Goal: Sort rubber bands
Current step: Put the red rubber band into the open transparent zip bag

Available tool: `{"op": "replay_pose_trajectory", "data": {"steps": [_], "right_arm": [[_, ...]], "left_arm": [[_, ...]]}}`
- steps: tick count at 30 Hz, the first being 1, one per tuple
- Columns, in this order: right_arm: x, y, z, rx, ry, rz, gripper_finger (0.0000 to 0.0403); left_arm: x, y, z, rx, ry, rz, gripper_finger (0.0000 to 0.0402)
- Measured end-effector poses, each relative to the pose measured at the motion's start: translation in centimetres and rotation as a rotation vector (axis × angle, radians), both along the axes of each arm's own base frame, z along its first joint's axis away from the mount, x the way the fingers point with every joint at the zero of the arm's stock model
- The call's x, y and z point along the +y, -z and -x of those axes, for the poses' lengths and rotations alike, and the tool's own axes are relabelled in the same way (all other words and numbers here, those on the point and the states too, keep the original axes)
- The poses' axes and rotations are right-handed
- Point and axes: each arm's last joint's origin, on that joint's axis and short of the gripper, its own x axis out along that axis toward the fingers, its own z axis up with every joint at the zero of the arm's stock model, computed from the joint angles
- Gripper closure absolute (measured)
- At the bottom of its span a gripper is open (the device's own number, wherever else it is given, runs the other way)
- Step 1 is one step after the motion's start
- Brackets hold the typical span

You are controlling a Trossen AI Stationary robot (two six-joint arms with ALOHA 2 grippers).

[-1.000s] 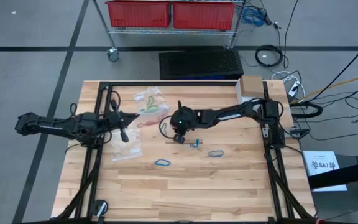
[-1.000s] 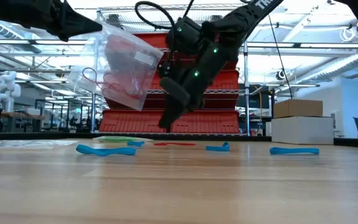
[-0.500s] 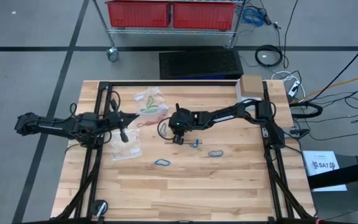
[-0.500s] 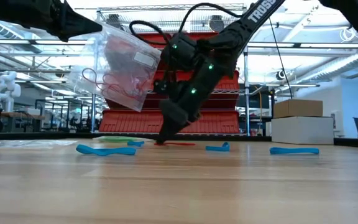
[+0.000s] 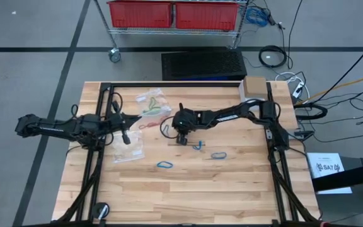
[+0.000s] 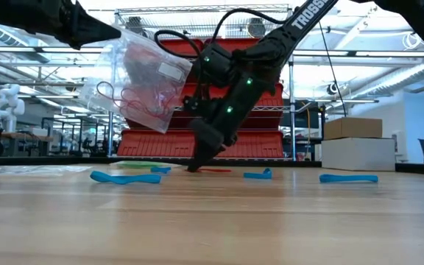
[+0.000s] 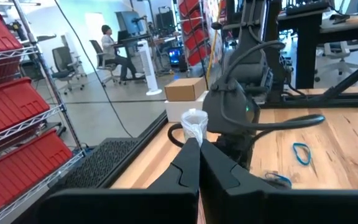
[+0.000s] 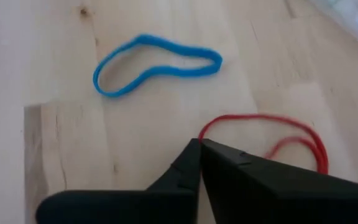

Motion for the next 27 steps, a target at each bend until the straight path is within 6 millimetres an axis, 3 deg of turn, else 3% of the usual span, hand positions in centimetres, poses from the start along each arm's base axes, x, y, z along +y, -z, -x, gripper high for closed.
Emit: {"op": "replay_pose_trajectory", "data": {"steps": [15, 27], "right_arm": [[-0.2, -0.8, 2.2, 0.19, 0.014, -0.051, 0.0402], [-0.9, -0.7, 2.8, 0.229, 0.086, -0.09, 0.0402]], "left_arm": [[0.0, 0.1, 0.0, 0.006, 0.0, 0.005, 0.0401], [0.0, 0.1, 0.0, 0.005, 0.0, 0.005, 0.0401]]}}
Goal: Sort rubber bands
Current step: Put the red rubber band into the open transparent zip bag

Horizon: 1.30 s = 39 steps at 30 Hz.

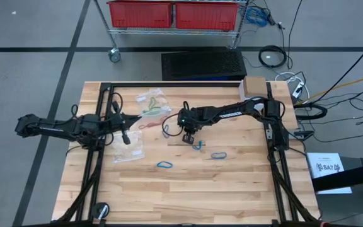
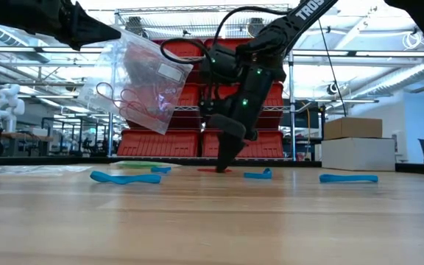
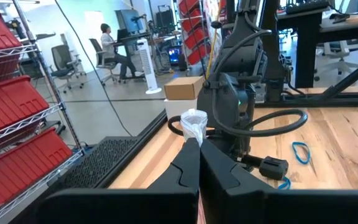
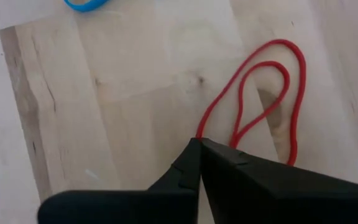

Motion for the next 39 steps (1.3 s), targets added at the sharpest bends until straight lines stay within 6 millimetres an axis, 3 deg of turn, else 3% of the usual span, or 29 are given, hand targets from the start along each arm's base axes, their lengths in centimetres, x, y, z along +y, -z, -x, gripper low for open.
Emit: {"op": "replay_pose_trajectory", "data": {"steps": [7, 14, 28, 39], "right_arm": [[-0.1, -0.4, 0.3, 0.006, 0.026, -0.007, 0.0365], [-0.1, -2.0, 1.2, 0.013, 0.062, -0.009, 0.0314], [-0.5, -3.4, -0.4, -0.18, 0.049, 0.06, 0.0227], [-2.1, -1.5, -0.5, -0.133, 0.107, 0.122, 0.0125]], "left_arm": [[0.0, 0.0, 0.0, 0.0, 0.0, 0.0, 0.0401], [0.0, 0.0, 0.0, 0.0, 0.0, 0.0, 0.0401], [0.0, 0.0, 0.0, -0.001, 0.0, 0.0, 0.0401], [0.0, 0.0, 0.0, 0.0, 0.0, 0.0, 0.0401]]}}
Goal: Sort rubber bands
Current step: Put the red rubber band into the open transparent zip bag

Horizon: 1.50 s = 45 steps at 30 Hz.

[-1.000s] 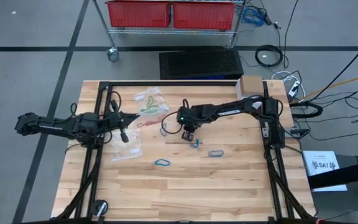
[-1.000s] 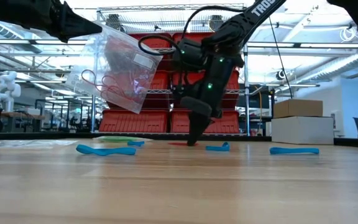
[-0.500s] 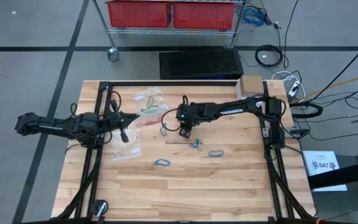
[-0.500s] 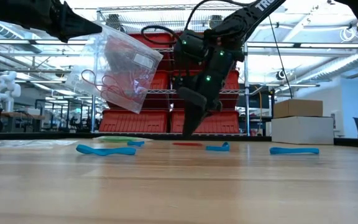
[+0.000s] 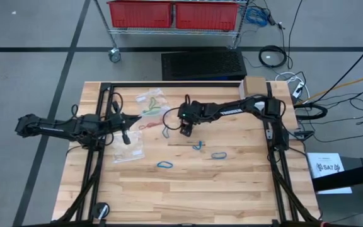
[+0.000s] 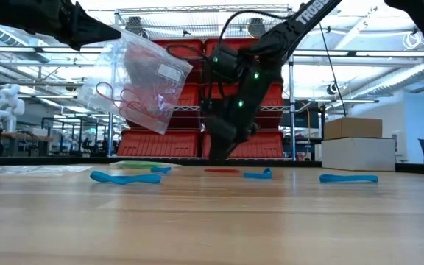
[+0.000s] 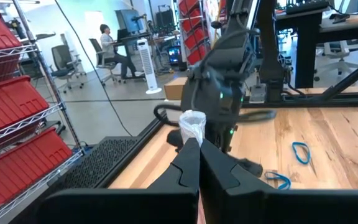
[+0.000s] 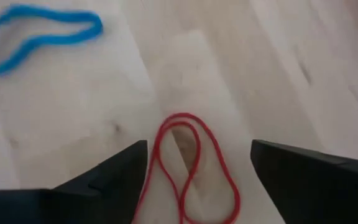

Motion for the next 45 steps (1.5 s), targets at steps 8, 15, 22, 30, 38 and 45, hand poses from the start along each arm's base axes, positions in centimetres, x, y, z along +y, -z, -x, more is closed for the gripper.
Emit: {"op": "replay_pose_trajectory", "data": {"steps": [8, 15, 22, 30, 38, 45], "right_arm": [[-0.2, 1.6, -0.3, 0.029, -0.006, -0.015, 0.0107], [0.7, 1.9, 0.0, 0.065, -0.033, -0.106, 0.018], [2.5, 2.2, 0.1, 0.135, -0.135, -0.093, 0.0313], [3.8, 2.2, 0.2, 0.172, -0.187, -0.087, 0.0397], [5.3, -0.4, 0.4, 0.177, -0.246, -0.119, 0.0402], [8.1, -6.4, -0.7, 0.034, -0.341, -0.031, 0.0403]], "left_arm": [[0.0, 0.0, 0.0, 0.0, 0.0, 0.0, 0.0401], [0.0, 0.0, 0.0, 0.0, 0.0, 0.0, 0.0401], [0.0, 0.0, 0.0, 0.0, 0.0, 0.0, 0.0401], [0.0, 0.0, 0.0, 0.0, 0.0, 0.0, 0.0401], [0.0, 0.0, 0.0, 0.0, 0.0, 0.0, 0.0401], [0.0, 0.0, 0.0, 0.002, 0.0, 0.001, 0.0401]]}}
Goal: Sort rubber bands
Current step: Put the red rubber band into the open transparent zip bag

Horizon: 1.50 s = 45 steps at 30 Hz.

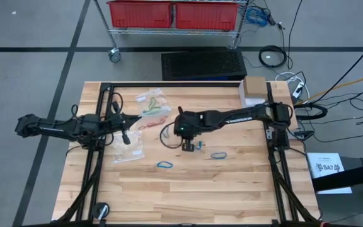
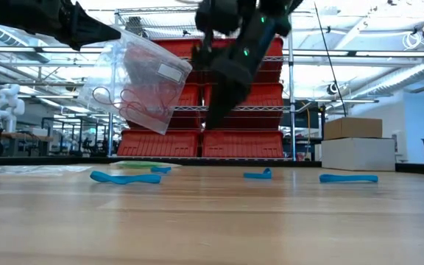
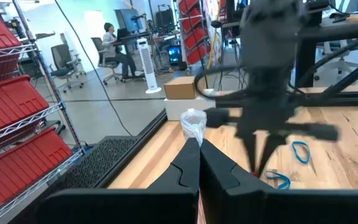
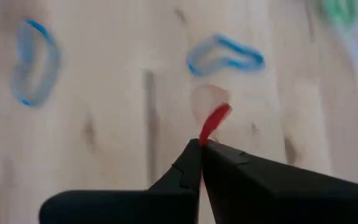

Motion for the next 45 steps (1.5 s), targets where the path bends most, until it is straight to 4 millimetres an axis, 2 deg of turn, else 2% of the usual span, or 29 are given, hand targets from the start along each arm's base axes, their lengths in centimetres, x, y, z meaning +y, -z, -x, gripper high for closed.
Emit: {"op": "replay_pose_trajectory", "data": {"steps": [2, 5, 9, 13, 19, 27, 37, 45], "right_arm": [[1.0, -1.5, -0.4, -0.047, -0.03, 0.023, 0.0403], [2.3, -5.0, -1.4, -0.162, -0.061, 0.115, 0.0403], [3.2, -8.8, -2.3, -0.268, -0.09, 0.207, 0.0403], [3.2, -12.7, -2.7, -0.378, -0.076, 0.303, 0.0403], [1.8, -15.8, -2.7, -0.447, -0.086, 0.381, 0.0403], [0.1, -15.4, -3.0, -0.428, -0.064, 0.405, 0.0403], [-0.4, -12.8, -4.6, -0.38, -0.095, 0.381, 0.0403], [-1.1, -12.9, -4.7, -0.406, -0.105, 0.343, 0.0403]], "left_arm": [[0.0, 0.0, 0.0, 0.001, 0.0, 0.0, 0.0401], [0.0, 0.0, 0.0, 0.001, 0.0, 0.0, 0.0401], [0.0, 0.0, 0.0, 0.004, 0.0, 0.0, 0.0401], [0.0, 0.0, 0.0, 0.004, 0.0, 0.0, 0.0401], [0.0, 0.0, 0.0, 0.002, 0.0, 0.005, 0.0401], [-0.1, -0.1, 0.0, -0.012, 0.026, 0.02, 0.0401], [-0.1, 0.0, 0.0, -0.012, 0.027, 0.022, 0.0401], [-0.1, 0.1, -0.2, -0.003, 0.038, 0.023, 0.0401]]}}
